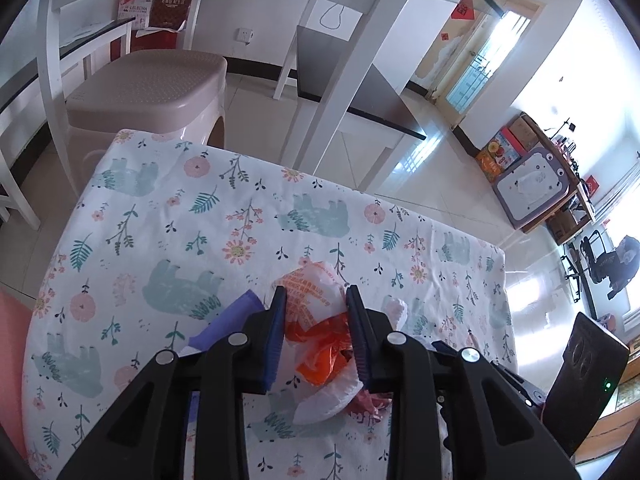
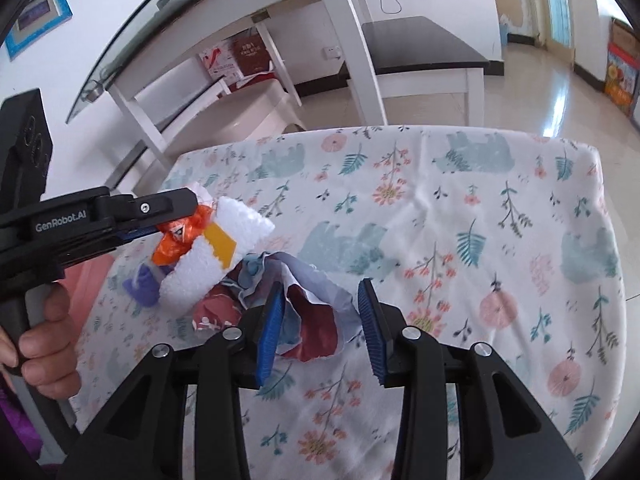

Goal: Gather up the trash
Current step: 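Grasp the orange-and-white bag with the left gripper while the right grasps the patterned wrapper, then drop the orange bag into the bucket with the left gripper while the right drops the wrapper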

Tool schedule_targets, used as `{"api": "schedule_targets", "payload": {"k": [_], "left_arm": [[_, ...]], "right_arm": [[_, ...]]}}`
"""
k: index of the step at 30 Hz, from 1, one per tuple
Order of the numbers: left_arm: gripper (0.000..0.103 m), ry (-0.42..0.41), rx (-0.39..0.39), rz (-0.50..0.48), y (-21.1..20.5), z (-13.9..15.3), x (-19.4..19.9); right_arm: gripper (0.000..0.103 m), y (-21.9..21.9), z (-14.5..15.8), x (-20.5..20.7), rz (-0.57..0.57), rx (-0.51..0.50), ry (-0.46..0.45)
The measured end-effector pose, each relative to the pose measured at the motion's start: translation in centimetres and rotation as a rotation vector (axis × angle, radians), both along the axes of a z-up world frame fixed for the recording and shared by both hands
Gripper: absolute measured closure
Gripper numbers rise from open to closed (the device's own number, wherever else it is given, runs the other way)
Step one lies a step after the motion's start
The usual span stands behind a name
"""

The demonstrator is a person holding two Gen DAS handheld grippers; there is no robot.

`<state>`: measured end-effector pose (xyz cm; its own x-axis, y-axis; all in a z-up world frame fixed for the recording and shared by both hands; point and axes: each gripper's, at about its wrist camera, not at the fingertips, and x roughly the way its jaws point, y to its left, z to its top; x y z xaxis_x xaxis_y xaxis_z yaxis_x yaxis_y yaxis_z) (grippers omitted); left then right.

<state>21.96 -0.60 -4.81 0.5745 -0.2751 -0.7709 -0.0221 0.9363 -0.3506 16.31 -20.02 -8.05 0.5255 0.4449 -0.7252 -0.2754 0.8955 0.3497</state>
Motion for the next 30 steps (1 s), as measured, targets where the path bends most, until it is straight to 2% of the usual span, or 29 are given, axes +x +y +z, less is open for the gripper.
{"api": "schedule_targets", "payload": {"k": [1,4,7,18,30], "left_arm": [[0.074,-0.004,-0.002,0.001,0.1,0.2,-0.2],[0.074,-0.026,0.005,0.0,0.2,0.8,-1.1],[0.074,-0.056,0.024,0.0,0.3,1.6,-2.3],[0.074,-0.137,0.065,0.037,2.3,4.0,-8.0],[0.074,-0.262,0.17,0.093,4.7,6.1,-14.4]], "right_arm": [[0.073,0.0,0.2,-0.2,0.001,-0.003,-0.005],[0.086,0.3,0.7,-1.3,0.006,-0.02,-0.021],[0.095,0.5,1.1,-2.5,0.013,-0.041,-0.039],[0.096,0.9,4.3,-7.3,0.017,-0.08,-0.126],[0.096,2.5,7.2,-10.3,0.036,-0.101,-0.197]]}}
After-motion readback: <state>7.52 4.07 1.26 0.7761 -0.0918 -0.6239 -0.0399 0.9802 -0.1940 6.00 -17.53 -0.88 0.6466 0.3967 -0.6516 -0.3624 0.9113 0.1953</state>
